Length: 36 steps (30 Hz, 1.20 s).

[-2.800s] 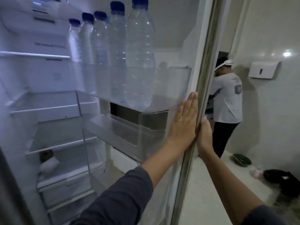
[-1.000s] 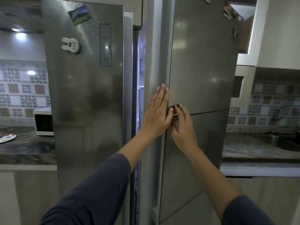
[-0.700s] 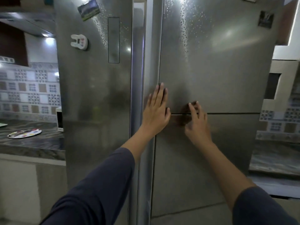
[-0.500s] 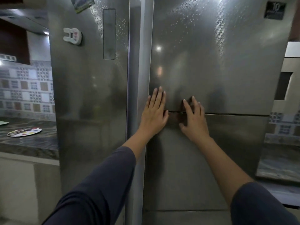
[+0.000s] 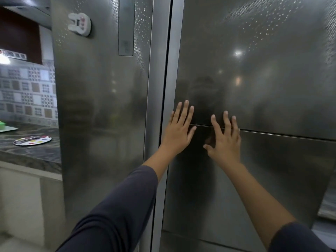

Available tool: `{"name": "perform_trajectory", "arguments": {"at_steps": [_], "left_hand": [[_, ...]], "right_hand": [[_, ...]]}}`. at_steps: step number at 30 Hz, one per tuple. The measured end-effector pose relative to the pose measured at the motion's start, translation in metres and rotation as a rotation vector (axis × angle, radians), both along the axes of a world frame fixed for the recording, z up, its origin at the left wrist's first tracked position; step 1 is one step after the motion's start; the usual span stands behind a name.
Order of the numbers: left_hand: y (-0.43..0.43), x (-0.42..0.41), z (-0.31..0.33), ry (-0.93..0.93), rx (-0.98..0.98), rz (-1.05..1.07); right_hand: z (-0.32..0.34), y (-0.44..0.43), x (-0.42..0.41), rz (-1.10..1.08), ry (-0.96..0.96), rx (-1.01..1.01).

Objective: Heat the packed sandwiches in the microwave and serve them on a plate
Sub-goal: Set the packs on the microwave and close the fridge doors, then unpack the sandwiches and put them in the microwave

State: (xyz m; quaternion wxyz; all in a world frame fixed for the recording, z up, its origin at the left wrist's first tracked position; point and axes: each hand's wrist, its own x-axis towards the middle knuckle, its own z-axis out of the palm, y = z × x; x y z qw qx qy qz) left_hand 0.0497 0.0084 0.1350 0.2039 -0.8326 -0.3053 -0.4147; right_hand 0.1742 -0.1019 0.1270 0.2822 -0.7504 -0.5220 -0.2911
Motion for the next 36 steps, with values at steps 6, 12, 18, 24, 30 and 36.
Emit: {"name": "perform_trajectory", "arguments": {"at_steps": [6, 12, 18, 24, 30, 36], "left_hand": [[-0.006, -0.012, 0.006, 0.107, -0.036, 0.014], [-0.019, -0.065, -0.004, 0.25, -0.319, -0.166], [-0.015, -0.179, -0.032, 0.216, -0.492, -0.206], [-0.005, -0.302, -0.07, 0.081, -0.638, -0.133], [0.021, -0.44, -0.095, -0.042, -0.822, 0.022], [0.047, -0.566, -0.101, -0.14, -0.81, 0.21]], "right_hand": [[0.007, -0.007, -0.015, -0.057, 0.004, -0.03], [-0.005, -0.016, -0.054, -0.022, 0.19, -0.176], [-0.042, -0.007, -0.149, 0.087, 0.351, -0.16], [-0.061, 0.024, -0.282, 0.267, 0.408, -0.2], [-0.081, 0.071, -0.414, 0.472, 0.447, -0.331], [-0.087, 0.137, -0.516, 0.621, 0.454, -0.421]]}}
